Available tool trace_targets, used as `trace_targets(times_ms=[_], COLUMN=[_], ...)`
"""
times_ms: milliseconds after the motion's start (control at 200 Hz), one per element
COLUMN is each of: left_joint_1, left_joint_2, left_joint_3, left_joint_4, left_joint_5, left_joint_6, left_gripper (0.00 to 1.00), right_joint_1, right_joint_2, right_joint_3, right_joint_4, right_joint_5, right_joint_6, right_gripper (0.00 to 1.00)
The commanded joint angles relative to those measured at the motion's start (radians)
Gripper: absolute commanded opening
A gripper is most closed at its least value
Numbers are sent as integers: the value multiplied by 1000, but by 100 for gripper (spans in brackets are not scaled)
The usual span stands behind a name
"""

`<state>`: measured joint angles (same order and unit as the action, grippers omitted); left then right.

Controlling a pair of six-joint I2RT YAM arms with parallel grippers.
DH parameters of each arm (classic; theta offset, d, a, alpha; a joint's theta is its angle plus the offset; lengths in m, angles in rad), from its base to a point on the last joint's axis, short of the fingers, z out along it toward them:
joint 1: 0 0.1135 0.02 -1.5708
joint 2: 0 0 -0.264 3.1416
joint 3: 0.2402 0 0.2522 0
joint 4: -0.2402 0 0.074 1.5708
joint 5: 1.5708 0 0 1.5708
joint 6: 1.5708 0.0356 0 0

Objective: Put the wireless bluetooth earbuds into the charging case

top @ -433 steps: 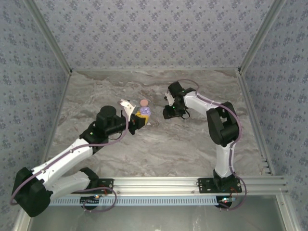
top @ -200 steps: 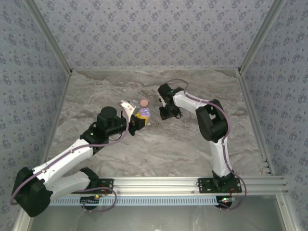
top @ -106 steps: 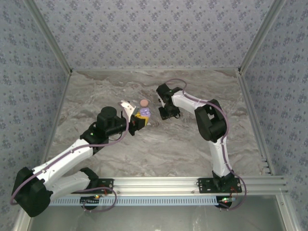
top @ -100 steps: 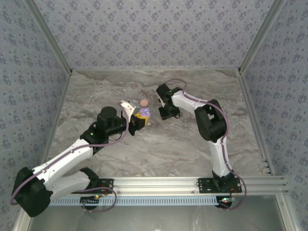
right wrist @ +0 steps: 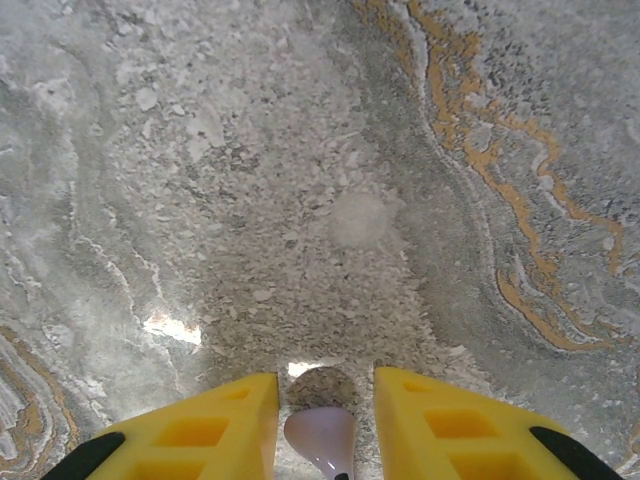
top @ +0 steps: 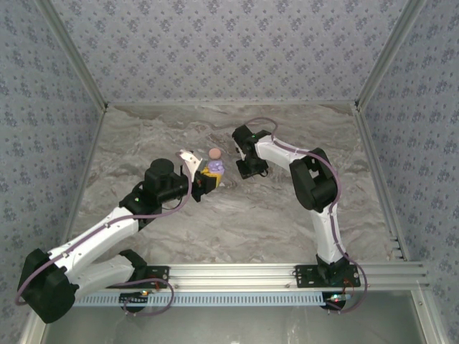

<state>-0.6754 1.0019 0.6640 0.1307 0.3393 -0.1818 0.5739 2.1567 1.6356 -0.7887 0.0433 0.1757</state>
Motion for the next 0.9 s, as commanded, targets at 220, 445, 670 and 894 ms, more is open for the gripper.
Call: trace_targets(times_ms=[220, 445, 670, 894], left_joint_1=[-6, -6, -6, -6], left_joint_2=[-19, -17, -6, 16], left_joint_3=[-2, -3, -3, 2], left_joint_4=[25, 23, 17, 20], left_joint_5=[-10, -11, -19, -19], left_joint_6=[-15, -15, -15, -16], left_gripper=[10, 10, 10, 10], right_joint_1=[10, 6, -16, -29], right_joint_2=[16, -17, -73, -115], right_joint_3=[-1, -16, -57, -92], right_joint_4=[-57, -37, 17, 42], right_joint_5=[19, 17, -33, -47], right_joint_6=[26, 36, 57, 66], right_gripper=[27, 26, 26, 26])
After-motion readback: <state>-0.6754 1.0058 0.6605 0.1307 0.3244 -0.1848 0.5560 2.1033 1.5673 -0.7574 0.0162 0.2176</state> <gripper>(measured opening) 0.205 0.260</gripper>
